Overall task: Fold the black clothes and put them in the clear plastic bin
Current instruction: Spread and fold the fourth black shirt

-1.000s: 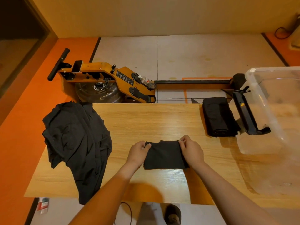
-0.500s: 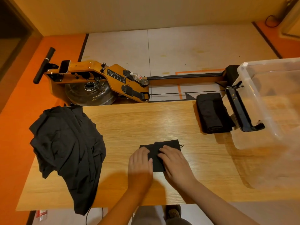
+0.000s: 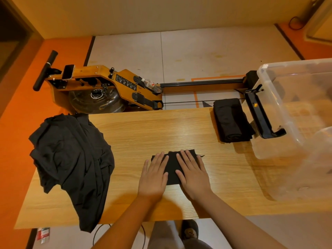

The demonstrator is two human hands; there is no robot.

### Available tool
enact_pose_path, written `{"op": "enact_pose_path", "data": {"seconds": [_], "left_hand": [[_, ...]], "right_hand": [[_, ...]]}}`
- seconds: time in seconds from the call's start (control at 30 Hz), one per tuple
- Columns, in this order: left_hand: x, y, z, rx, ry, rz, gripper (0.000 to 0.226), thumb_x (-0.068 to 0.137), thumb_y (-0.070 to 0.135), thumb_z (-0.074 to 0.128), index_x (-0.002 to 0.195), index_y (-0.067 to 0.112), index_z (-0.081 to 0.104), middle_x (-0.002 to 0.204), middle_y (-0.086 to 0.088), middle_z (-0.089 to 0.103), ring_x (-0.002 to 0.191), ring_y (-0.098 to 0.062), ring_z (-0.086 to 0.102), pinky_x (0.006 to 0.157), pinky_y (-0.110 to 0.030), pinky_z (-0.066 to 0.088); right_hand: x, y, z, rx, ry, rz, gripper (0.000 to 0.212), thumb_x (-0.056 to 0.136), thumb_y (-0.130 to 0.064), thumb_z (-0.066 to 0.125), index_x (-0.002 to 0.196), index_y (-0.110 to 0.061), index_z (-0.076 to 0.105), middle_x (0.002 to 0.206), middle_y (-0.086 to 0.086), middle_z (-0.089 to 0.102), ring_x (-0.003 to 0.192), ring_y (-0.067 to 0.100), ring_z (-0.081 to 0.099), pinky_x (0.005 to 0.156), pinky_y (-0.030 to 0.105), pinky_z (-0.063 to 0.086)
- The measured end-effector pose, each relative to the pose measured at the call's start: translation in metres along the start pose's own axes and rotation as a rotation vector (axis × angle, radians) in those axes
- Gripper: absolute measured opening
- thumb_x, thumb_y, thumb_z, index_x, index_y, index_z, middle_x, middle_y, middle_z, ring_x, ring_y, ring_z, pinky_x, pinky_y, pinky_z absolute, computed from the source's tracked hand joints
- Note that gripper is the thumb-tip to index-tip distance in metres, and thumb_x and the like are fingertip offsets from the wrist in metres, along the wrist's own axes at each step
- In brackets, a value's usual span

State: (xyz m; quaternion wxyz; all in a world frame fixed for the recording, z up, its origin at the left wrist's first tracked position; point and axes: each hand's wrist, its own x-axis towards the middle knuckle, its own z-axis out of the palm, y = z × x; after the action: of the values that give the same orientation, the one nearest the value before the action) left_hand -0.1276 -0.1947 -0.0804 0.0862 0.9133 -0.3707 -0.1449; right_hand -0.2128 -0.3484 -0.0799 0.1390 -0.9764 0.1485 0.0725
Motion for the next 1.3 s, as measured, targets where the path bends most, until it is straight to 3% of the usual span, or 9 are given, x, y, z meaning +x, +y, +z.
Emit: {"op": "enact_pose_path", "data": {"seconds": [0.1,0.17,0.23,0.33,0.63,0.8,0.93,1.1,1.3], "left_hand": [[0.013,-0.001,-0.015,-0.109,0.008,0.021,0.055,0.100,0.028,0.035,0.153,0.025,0.022,0.160,0.007,0.020,0.147,-0.006,0.010,0.118,-0.029,-0.001],[0.026,-0.003,-0.027,-0.152,0.022,0.028,0.053,0.097,0.019,0.046,0.148,0.024,0.033,0.153,0.006,0.035,0.142,-0.011,0.026,0.117,-0.028,0.007],[0.038,-0.006,-0.038,-0.118,-0.005,0.024,0.051,0.093,0.016,0.051,0.143,0.023,0.040,0.144,0.005,0.045,0.134,-0.014,0.036,0.113,-0.028,0.018],[0.047,-0.007,-0.046,-0.028,-0.118,-0.004,0.053,0.091,0.023,0.058,0.141,0.022,0.041,0.139,0.001,0.048,0.129,-0.018,0.039,0.105,-0.031,0.028],[0.064,-0.001,-0.057,0.003,-0.449,-0.017,0.034,0.081,0.031,0.073,0.109,0.016,0.060,0.114,-0.004,0.051,0.114,-0.023,0.046,0.085,-0.031,0.040],[0.076,-0.005,-0.070,-0.263,-0.560,0.028,0.025,0.077,0.025,0.077,0.079,0.022,0.052,0.097,0.001,0.052,0.093,-0.015,0.050,0.074,-0.028,0.041],[0.093,-0.003,-0.096,-0.640,-0.622,-0.008,0.018,0.082,0.017,0.075,0.081,0.019,0.057,0.088,0.001,0.063,0.086,-0.013,0.058,0.075,-0.026,0.046],[0.135,0.025,-0.117,-0.860,-0.511,-0.066,0.030,0.085,0.044,0.069,0.108,0.024,0.069,0.109,0.004,0.071,0.107,-0.015,0.062,0.095,-0.035,0.049],[0.219,0.099,-0.142,-0.904,-0.386,0.032,0.023,0.092,0.038,0.062,0.105,0.020,0.069,0.114,-0.002,0.067,0.105,-0.018,0.063,0.090,-0.032,0.053]], "right_hand": [[0.011,0.001,-0.008,0.038,-0.001,0.009,0.065,0.103,-0.044,0.006,0.136,-0.016,0.055,0.140,0.002,0.054,0.135,0.018,0.045,0.114,0.042,0.012],[0.022,0.004,-0.016,0.083,0.015,-0.037,0.083,0.097,-0.054,-0.008,0.138,-0.015,0.051,0.144,0.004,0.050,0.139,0.021,0.038,0.117,0.038,0.003],[0.030,0.009,-0.024,0.092,-0.024,-0.035,0.068,0.099,-0.051,0.007,0.145,-0.016,0.042,0.151,0.003,0.040,0.144,0.020,0.029,0.118,0.038,0.000],[0.032,0.013,-0.031,0.076,-0.004,-0.068,0.047,0.096,-0.023,0.051,0.142,-0.015,0.044,0.144,0.006,0.047,0.136,0.025,0.039,0.118,0.040,0.011],[0.029,0.019,-0.046,-0.013,-0.177,-0.029,0.036,0.093,-0.030,0.057,0.124,-0.010,0.055,0.124,0.007,0.048,0.120,0.024,0.038,0.093,0.031,0.034],[0.013,0.035,-0.061,0.382,-0.265,0.067,0.026,0.088,-0.028,0.064,0.108,-0.013,0.059,0.112,0.004,0.051,0.107,0.018,0.047,0.085,0.032,0.043],[-0.002,0.050,-0.083,0.832,-0.233,0.204,0.021,0.082,-0.021,0.072,0.080,-0.017,0.051,0.083,-0.002,0.057,0.077,0.011,0.055,0.065,0.023,0.041],[-0.010,0.064,-0.108,1.295,-0.024,0.432,0.015,0.089,-0.018,0.067,0.095,-0.006,0.061,0.096,0.006,0.064,0.087,0.011,0.064,0.070,0.021,0.052],[0.010,0.085,-0.127,1.634,0.355,0.718,0.019,0.093,-0.024,0.061,0.109,-0.016,0.063,0.114,0.008,0.067,0.102,0.020,0.066,0.074,0.028,0.057]]}}
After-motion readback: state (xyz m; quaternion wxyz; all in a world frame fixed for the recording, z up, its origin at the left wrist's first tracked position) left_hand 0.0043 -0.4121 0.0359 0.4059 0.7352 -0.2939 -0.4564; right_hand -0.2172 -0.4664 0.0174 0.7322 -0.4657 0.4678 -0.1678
